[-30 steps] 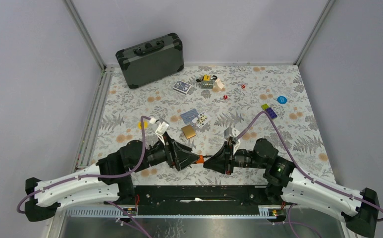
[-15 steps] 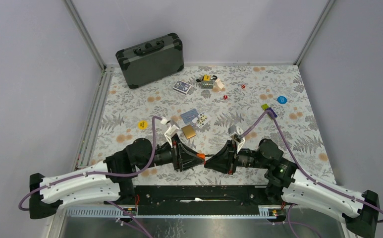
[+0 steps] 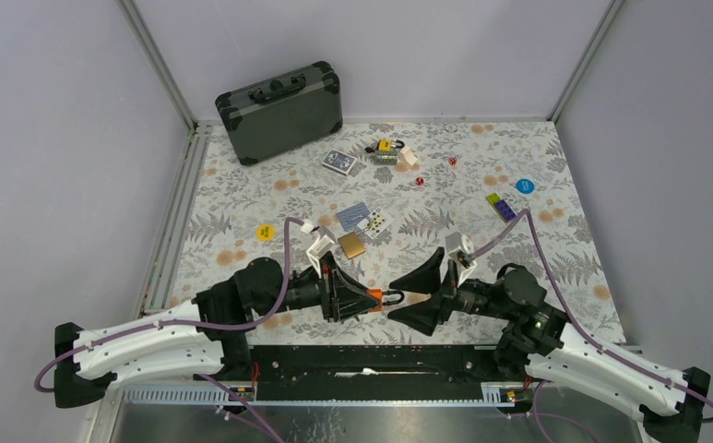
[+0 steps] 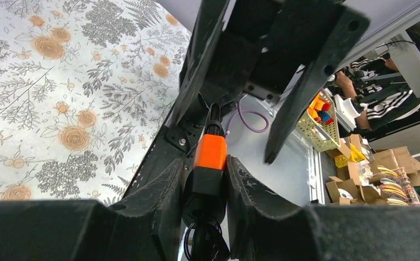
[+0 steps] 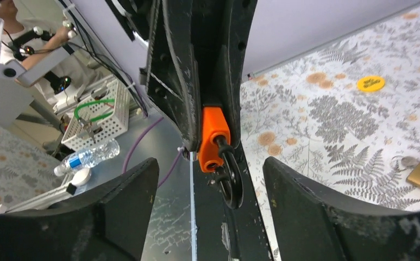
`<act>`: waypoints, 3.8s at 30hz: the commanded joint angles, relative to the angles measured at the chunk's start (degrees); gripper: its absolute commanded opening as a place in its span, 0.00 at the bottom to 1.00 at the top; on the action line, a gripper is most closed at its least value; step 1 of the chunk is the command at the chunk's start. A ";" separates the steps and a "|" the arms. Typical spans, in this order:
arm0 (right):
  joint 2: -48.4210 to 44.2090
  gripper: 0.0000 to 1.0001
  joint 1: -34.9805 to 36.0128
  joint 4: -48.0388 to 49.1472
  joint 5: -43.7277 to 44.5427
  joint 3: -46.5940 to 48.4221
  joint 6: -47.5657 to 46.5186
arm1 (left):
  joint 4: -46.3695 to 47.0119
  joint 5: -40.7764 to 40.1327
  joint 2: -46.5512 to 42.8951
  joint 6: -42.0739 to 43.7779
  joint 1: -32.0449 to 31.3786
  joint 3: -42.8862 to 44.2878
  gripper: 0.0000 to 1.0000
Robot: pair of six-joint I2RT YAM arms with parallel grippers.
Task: Lock with the key
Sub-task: Pick up the lock from the center of the board, then lock the lock.
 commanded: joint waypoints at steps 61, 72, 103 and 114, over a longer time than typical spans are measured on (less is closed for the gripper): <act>3.72 0.19 0.08 0.44 -0.71 3.42 4.83 | 10.37 1.57 -8.02 1.77 -0.02 -4.23 0.00; 3.38 0.26 0.10 -1.23 -0.36 3.47 4.36 | 8.61 0.51 -9.01 2.75 -0.02 -3.80 0.00; 7.41 0.00 0.08 0.69 -2.19 2.70 5.44 | 14.79 0.79 -7.71 3.29 -0.02 -6.50 0.00; 11.42 0.00 0.08 2.44 -4.84 3.12 6.11 | 13.80 -1.98 -6.71 2.87 -0.03 -6.10 0.00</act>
